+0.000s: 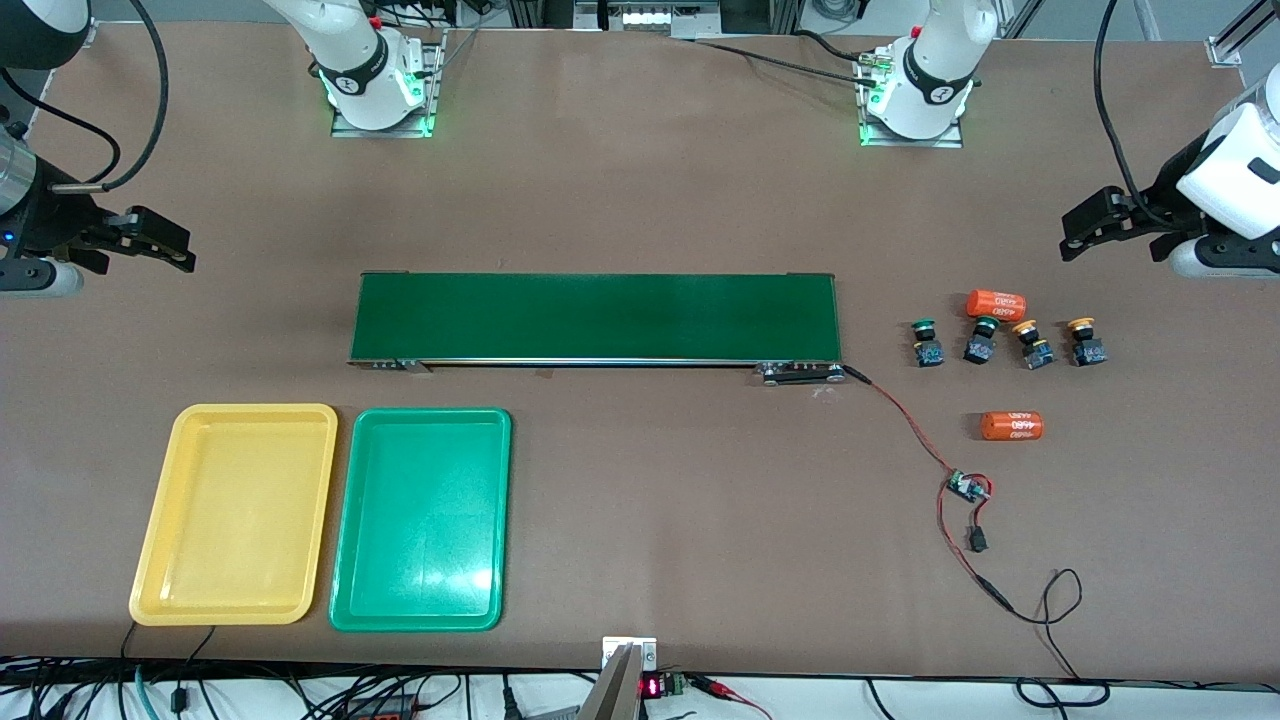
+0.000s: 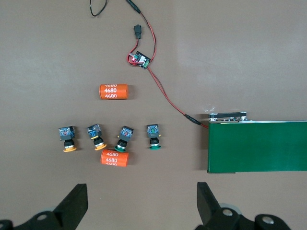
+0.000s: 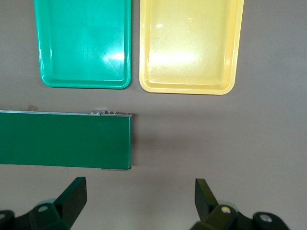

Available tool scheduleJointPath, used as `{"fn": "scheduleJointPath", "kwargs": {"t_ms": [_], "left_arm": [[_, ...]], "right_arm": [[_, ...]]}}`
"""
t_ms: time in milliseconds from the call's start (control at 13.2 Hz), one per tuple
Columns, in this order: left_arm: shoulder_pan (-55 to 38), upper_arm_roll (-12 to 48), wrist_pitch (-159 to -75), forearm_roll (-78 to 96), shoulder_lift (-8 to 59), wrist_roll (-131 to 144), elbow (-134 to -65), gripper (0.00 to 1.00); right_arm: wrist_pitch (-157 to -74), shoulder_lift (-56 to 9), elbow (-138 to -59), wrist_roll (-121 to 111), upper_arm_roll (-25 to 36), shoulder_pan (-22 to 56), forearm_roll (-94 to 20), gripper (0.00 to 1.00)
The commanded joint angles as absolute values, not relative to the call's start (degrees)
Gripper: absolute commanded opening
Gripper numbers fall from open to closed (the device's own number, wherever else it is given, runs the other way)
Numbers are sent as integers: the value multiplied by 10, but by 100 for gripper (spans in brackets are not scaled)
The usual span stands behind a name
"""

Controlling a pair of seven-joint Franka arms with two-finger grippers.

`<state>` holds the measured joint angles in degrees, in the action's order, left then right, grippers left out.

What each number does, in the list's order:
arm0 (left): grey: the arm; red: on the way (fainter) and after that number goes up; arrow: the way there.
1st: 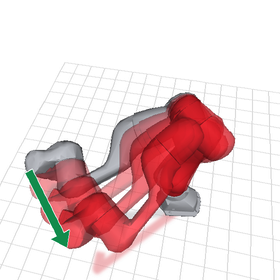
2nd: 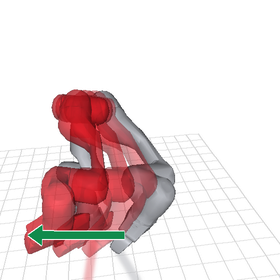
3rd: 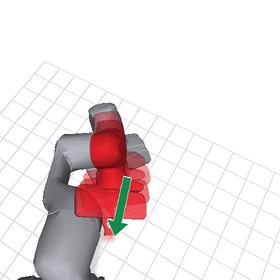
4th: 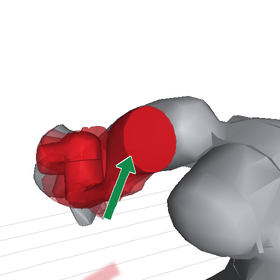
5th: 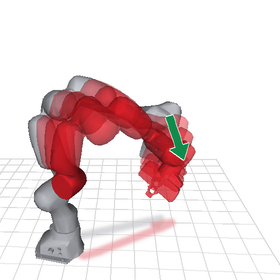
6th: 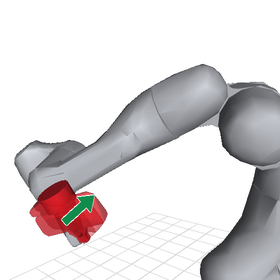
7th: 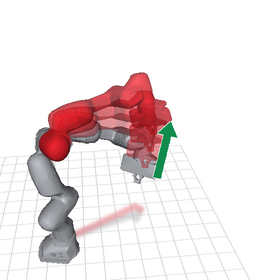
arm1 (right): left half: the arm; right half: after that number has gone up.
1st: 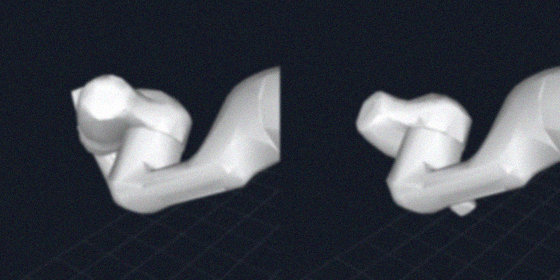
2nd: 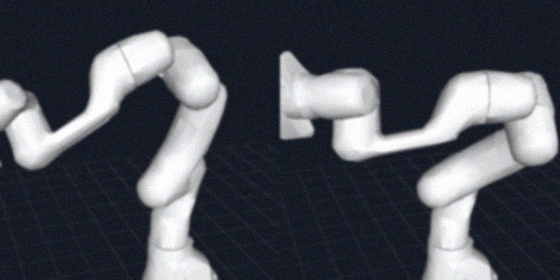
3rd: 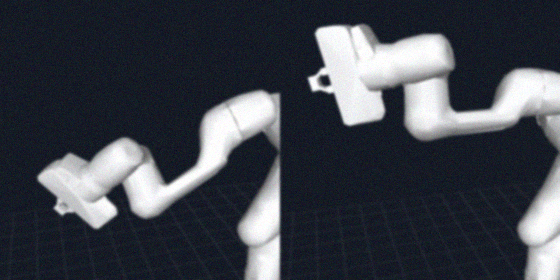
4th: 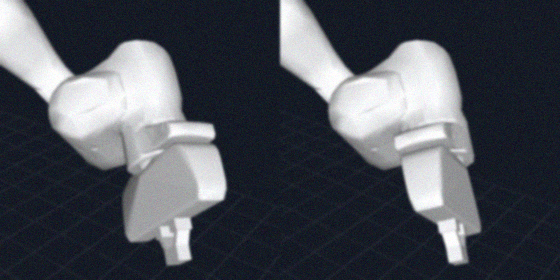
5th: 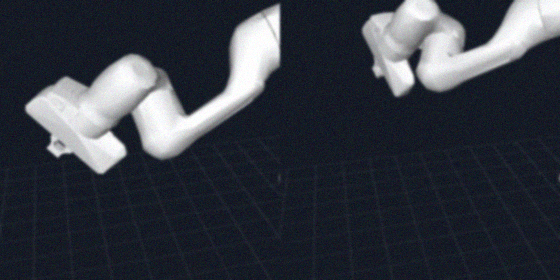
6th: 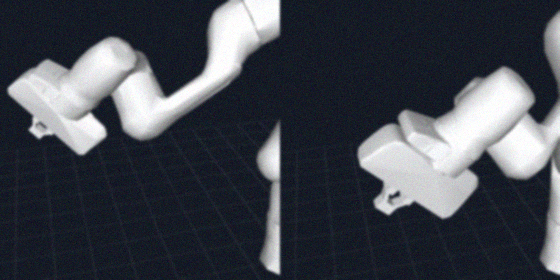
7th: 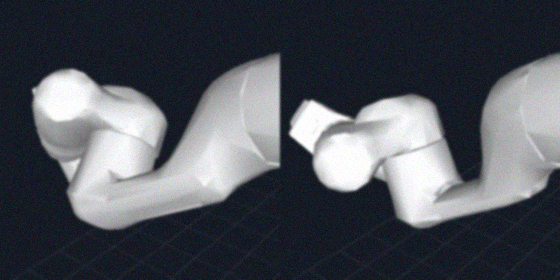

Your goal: Sort buttons by color to trays

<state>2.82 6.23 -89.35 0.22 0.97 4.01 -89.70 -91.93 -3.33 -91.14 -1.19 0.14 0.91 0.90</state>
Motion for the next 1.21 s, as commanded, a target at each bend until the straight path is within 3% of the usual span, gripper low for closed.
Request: {"fn": "scheduleJointPath", "kwargs": {"t_ms": [0, 607, 986, 1138], "left_arm": [[34, 69, -888, -3, -5, 42, -904, 100], [53, 52, -890, -1, 11, 35, -887, 100], [36, 52, -925, 14, 97, 41, -907, 100], [33, 53, -955, 15, 105, 41, -945, 100]], "right_arm": [[-918, -31, -910, -21, 1, 8, 15, 100], [-921, -32, -910, -21, 1, 11, 15, 100], [-928, -33, -910, -21, 0, 10, 18, 100], [-933, -35, -910, -21, 1, 10, 17, 100]]}}
